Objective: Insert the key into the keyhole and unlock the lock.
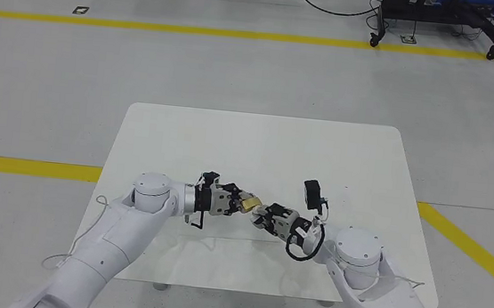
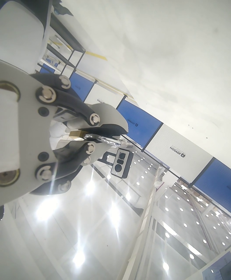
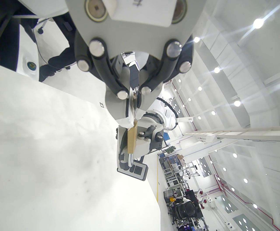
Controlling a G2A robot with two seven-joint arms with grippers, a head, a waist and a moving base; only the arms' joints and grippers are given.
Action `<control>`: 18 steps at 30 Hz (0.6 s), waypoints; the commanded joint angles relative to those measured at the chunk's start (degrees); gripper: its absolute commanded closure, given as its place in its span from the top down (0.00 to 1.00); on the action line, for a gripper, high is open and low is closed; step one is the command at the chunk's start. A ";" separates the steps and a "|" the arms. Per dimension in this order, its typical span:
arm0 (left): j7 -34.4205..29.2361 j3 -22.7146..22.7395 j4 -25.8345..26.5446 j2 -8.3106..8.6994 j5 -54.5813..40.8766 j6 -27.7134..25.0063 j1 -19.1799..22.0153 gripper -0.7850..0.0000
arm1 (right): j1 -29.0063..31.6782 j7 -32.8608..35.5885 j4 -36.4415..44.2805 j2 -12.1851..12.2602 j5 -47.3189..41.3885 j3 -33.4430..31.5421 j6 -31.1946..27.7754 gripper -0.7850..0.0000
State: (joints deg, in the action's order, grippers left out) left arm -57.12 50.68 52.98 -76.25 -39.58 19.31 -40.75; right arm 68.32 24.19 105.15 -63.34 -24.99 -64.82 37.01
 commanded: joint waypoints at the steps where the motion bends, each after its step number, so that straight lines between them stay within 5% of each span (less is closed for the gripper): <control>1: -0.17 0.08 0.03 -0.02 -0.06 0.19 -0.04 0.00 | -0.03 -0.13 -0.04 -0.05 -0.08 0.00 -0.08 0.00; 8: -0.75 0.37 -0.37 -0.09 -0.22 0.48 0.02 0.00 | 0.19 -0.22 0.03 -0.14 -0.53 -0.38 -0.61 0.00; 10: -0.75 0.41 -0.61 -0.14 -0.22 0.49 0.11 0.00 | 0.33 -0.15 0.13 -0.12 -0.53 -0.58 -0.61 0.11; 18: -0.95 0.44 -1.28 -0.36 -0.20 0.42 0.35 0.00 | 1.35 0.00 1.20 0.03 -0.32 -1.67 -0.77 0.10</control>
State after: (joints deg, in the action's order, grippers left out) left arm -58.03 51.10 51.76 -76.60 -39.81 19.76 -40.43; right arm 69.53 24.15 106.19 -63.34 -25.41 -66.34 36.25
